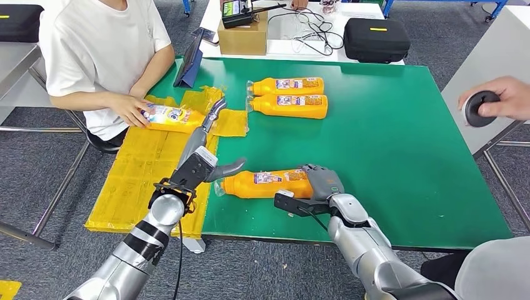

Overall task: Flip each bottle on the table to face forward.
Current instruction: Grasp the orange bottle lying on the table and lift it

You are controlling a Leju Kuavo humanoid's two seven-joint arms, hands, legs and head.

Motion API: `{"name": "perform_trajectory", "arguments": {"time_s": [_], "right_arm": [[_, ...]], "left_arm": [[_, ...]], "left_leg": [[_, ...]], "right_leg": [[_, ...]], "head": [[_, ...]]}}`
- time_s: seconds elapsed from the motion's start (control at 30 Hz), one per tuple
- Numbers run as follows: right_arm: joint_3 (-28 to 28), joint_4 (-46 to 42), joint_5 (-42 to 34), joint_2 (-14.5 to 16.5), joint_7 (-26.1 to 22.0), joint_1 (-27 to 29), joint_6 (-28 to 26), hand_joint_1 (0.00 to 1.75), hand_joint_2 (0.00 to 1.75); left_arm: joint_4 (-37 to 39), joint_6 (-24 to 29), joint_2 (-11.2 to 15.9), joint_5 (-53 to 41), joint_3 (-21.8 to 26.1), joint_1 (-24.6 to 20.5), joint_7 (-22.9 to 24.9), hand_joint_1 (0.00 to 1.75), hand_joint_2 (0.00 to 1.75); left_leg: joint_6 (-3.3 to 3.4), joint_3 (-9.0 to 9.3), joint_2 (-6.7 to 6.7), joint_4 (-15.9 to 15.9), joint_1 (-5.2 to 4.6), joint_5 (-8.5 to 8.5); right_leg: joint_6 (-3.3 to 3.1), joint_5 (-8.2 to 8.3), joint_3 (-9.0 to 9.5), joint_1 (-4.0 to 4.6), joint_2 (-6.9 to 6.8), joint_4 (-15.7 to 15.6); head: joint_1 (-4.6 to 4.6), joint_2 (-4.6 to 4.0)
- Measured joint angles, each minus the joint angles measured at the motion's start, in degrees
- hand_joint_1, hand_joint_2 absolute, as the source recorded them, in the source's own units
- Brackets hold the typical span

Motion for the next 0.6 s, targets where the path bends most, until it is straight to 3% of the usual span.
{"name": "perform_trajectory", "arguments": {"time_s": [0.17, 0.37, 0.43, 0.6], "right_arm": [[0.3, 0.2, -3.5, -0.1, -2.7, 0.0, 0.6, 1.75, 1.75], [-6.8, -0.4, -29.3, 0.7, -23.8, 3.2, -3.1, 1.75, 1.75], [-9.8, -1.5, -36.4, 1.2, -27.4, 4.7, -5.0, 1.75, 1.75], [-14.6, -7.8, -51.3, 1.6, -30.2, 10.3, -9.2, 1.75, 1.75]], "left_arm": [[-0.3, -1.2, -0.1, 2.7, -0.3, 0.1, -1.3, 0.0, 1.75], [-4.4, -9.1, -2.7, 25.6, 2.1, 6.7, -8.0, 0.0, 1.75], [-5.3, -7.4, -3.6, 28.8, 4.0, 10.0, -10.2, 0.0, 1.75], [-10.4, 4.4, -4.6, 21.6, 8.5, 17.5, -17.2, 0.0, 1.75]], "left_leg": [[0.0, 0.01, 0.0, 0.0, 0.0, 0.0], [0.0, -0.09, -0.04, 0.0, -0.01, -0.04], [-0.01, -0.13, -0.04, 0.0, 0.0, -0.06], [-0.01, -0.26, -0.09, 0.0, 0.0, -0.07]], "right_leg": [[0.0, 0.0, 0.01, 0.0, 0.0, 0.0], [0.02, -0.02, -0.04, -0.01, -0.01, 0.0], [0.02, -0.04, -0.1, 0.0, -0.01, 0.0], [0.0, -0.06, -0.22, 0.0, -0.03, 0.0]], "head": [[0.0, 0.0], [-0.02, 0.0], [-0.01, 0.0], [-0.01, 0.0]]}}
